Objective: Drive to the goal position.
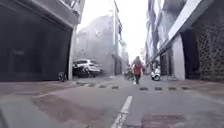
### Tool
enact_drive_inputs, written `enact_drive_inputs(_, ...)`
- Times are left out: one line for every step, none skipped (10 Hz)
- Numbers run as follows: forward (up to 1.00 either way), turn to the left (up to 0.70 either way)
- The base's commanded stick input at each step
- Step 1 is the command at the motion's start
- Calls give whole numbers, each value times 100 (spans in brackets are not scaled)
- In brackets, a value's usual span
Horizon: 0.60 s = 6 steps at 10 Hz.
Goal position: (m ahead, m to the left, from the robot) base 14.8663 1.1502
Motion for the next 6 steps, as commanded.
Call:
enact_drive_inputs(100,0)
enact_drive_inputs(100,0)
enact_drive_inputs(100,0)
enact_drive_inputs(100,0)
enact_drive_inputs(100,0)
enact_drive_inputs(100,0)
